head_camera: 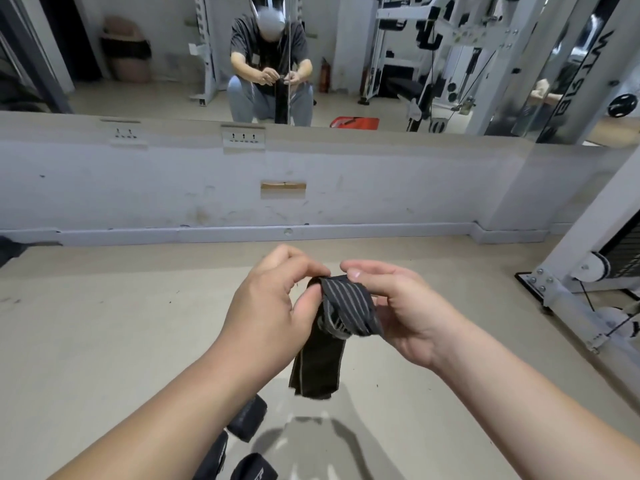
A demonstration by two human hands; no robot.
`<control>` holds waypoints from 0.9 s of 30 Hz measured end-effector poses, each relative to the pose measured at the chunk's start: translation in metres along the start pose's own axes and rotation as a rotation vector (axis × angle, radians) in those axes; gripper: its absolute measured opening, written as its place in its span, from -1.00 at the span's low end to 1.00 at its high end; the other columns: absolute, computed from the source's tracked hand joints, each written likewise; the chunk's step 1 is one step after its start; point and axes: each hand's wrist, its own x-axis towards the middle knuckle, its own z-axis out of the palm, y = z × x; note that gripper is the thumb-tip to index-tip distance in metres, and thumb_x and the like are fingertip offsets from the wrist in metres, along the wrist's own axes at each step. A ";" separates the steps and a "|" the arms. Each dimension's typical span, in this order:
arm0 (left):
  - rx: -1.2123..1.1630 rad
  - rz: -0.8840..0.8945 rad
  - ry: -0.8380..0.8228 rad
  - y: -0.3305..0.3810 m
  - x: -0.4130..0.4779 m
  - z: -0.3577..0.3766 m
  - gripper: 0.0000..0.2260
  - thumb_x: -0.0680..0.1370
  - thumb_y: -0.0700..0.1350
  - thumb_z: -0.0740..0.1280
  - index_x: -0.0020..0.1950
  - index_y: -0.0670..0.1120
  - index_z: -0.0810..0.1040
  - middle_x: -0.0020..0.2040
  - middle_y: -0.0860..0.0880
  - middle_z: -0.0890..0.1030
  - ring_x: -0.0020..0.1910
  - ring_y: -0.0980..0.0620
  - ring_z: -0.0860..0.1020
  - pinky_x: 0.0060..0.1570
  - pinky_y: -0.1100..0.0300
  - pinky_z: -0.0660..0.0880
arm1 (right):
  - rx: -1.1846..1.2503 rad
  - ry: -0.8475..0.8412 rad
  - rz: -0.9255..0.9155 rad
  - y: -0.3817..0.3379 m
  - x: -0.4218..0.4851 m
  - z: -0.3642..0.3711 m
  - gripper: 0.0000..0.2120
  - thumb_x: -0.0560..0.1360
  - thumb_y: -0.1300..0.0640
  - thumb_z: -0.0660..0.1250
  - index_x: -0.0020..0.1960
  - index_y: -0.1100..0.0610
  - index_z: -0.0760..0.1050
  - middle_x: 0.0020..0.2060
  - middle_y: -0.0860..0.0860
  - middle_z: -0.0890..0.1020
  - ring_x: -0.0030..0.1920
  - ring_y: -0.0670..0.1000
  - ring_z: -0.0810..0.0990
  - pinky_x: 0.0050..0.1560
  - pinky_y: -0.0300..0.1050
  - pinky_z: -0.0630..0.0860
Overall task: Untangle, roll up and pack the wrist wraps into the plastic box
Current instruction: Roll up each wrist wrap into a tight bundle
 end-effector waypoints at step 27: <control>-0.865 -0.571 -0.051 0.024 -0.002 -0.001 -0.68 0.62 -0.38 0.31 0.12 -0.08 0.79 0.01 -0.14 0.78 -0.08 -0.03 0.74 -0.14 0.22 0.66 | -0.052 0.023 -0.173 0.006 -0.002 0.008 -0.77 0.58 0.40 0.35 0.01 0.16 0.74 -0.18 0.13 0.77 -0.32 0.01 0.68 -0.31 -0.19 0.59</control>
